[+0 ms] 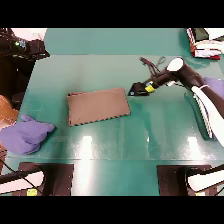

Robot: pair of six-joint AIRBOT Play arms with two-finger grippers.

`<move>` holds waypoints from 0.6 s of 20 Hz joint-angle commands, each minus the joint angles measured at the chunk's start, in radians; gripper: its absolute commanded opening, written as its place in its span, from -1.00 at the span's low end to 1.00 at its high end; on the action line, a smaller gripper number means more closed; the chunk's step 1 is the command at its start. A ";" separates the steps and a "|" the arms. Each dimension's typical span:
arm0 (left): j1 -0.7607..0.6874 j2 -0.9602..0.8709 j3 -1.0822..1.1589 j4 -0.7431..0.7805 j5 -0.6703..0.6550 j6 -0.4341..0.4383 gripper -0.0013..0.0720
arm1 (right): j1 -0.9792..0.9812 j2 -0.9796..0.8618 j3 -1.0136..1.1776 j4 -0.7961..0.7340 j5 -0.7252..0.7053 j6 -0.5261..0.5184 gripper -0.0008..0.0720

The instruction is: Fold the shirts.

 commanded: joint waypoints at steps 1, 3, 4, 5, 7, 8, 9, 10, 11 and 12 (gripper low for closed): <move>0.001 0.001 0.000 -0.003 0.008 0.000 -0.89 | -0.082 -0.031 -0.114 0.089 -0.039 0.018 0.63; 0.001 0.001 0.000 -0.003 0.010 0.000 -0.89 | -0.050 -0.084 -0.104 0.134 -0.046 0.013 0.63; 0.001 0.001 0.000 -0.003 0.011 0.000 -0.90 | -0.023 -0.117 -0.081 0.154 -0.042 0.010 0.63; 0.001 0.000 0.000 -0.003 0.011 0.000 -0.89 | 0.009 -0.156 -0.045 0.172 -0.040 0.010 0.63; 0.001 0.001 0.000 -0.003 0.009 0.000 -0.89 | 0.077 -0.228 0.040 0.199 -0.042 0.010 0.61; 0.001 0.001 0.000 -0.003 0.008 0.000 -0.89 | 0.110 -0.263 0.085 0.226 -0.041 0.010 0.59; 0.001 0.000 0.000 -0.003 0.007 0.000 -0.89 | 0.139 -0.293 0.125 0.246 -0.041 0.010 0.48; 0.001 0.000 0.000 -0.003 0.007 0.000 -0.89 | 0.167 -0.320 0.168 0.257 -0.041 0.008 0.17; 0.001 0.001 0.000 -0.006 0.005 0.000 -0.89 | 0.187 -0.340 0.204 0.261 -0.041 0.007 0.11; 0.001 0.001 0.000 -0.012 0.002 0.000 -0.89 | 0.203 -0.351 0.237 0.260 -0.042 -0.013 -0.25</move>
